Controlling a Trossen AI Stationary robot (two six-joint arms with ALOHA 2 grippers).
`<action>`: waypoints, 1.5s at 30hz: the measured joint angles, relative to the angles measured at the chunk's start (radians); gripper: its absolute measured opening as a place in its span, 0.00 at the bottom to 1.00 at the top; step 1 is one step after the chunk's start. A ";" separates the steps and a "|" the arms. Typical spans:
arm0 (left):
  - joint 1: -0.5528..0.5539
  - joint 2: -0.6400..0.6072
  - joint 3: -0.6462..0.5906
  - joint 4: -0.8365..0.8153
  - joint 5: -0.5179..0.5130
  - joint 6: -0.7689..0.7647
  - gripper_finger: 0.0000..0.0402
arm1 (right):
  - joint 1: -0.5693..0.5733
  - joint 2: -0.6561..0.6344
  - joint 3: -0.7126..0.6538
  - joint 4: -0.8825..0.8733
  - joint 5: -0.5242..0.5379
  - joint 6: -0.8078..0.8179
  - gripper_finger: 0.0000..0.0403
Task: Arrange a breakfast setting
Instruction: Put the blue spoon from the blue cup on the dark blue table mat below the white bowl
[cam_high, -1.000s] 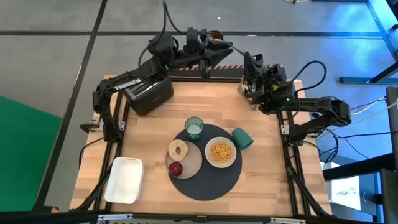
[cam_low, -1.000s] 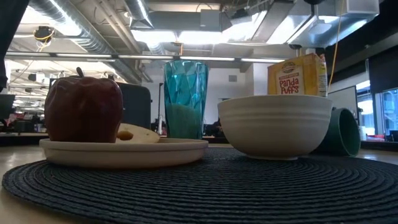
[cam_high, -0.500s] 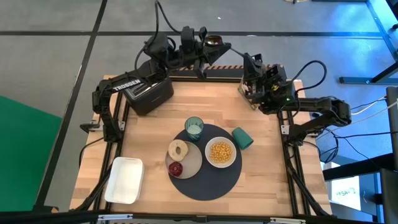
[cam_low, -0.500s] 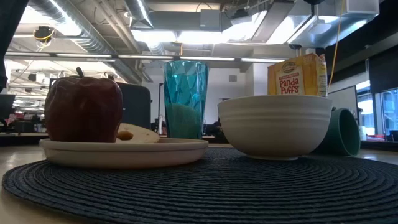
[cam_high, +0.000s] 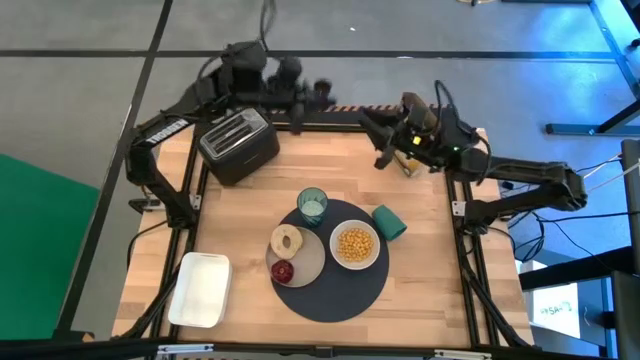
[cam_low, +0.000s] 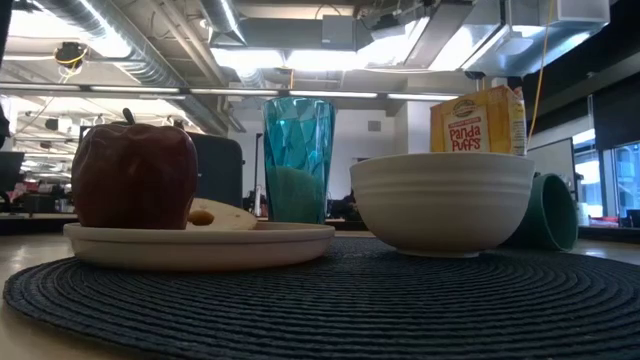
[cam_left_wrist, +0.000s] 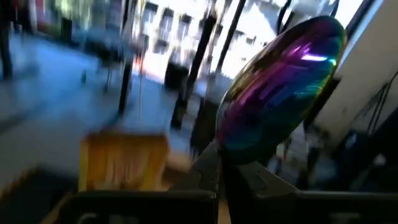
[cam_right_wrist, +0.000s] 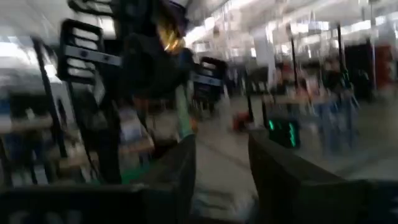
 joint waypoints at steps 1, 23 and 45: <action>-0.001 -0.013 0.000 -0.105 0.002 0.000 0.00 | 0.000 -0.022 0.000 -0.073 0.012 0.001 0.35; -0.610 -0.036 -0.591 0.043 -0.159 -0.775 0.00 | 0.000 -0.264 0.000 -0.573 0.287 0.021 0.35; -0.688 0.335 -0.635 0.244 0.204 -0.644 0.00 | 0.055 -0.340 0.000 -0.764 -0.097 0.473 0.35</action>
